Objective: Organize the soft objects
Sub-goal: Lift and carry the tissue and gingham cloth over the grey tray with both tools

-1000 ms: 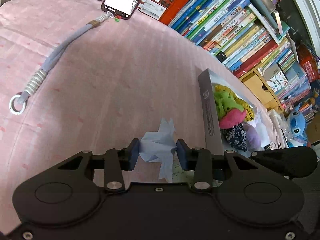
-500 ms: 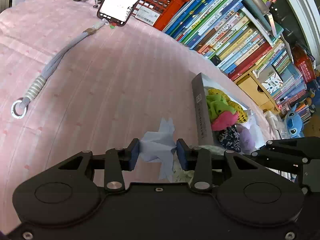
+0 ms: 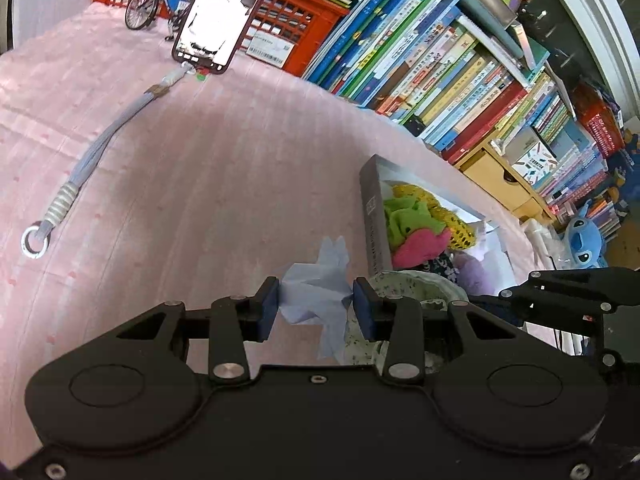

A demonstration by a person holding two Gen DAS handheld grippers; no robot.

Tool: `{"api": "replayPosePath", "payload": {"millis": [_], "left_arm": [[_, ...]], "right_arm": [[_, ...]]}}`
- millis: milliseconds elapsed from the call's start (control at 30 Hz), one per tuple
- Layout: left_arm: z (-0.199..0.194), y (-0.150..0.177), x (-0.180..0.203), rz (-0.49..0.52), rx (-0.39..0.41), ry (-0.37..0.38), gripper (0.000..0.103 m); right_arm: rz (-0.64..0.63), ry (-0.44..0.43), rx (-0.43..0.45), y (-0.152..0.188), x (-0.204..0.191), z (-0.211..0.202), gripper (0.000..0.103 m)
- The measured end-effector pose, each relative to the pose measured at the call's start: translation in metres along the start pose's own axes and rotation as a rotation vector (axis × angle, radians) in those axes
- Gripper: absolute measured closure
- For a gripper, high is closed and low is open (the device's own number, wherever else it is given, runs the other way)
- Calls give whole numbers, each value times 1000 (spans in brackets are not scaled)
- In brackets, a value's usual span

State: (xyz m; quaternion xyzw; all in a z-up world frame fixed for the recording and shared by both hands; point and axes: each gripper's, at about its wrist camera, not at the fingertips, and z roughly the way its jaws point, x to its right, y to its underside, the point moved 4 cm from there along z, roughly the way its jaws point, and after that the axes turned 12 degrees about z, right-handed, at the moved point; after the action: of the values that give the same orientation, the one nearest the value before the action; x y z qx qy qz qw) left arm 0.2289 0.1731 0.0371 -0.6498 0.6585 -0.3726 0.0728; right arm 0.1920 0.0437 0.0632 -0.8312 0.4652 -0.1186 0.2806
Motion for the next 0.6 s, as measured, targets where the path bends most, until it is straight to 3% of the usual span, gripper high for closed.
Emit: {"api": "replayPosePath", "payload": {"millis": [367,600], "left_arm": [[-14,-7,27,43,26,-3,65],[-18,-13,61,121,44,-30,65]], "right_arm": [[52,8,71,-2,25,-29,77],[96,30,117,2,50,-48,77]]}}
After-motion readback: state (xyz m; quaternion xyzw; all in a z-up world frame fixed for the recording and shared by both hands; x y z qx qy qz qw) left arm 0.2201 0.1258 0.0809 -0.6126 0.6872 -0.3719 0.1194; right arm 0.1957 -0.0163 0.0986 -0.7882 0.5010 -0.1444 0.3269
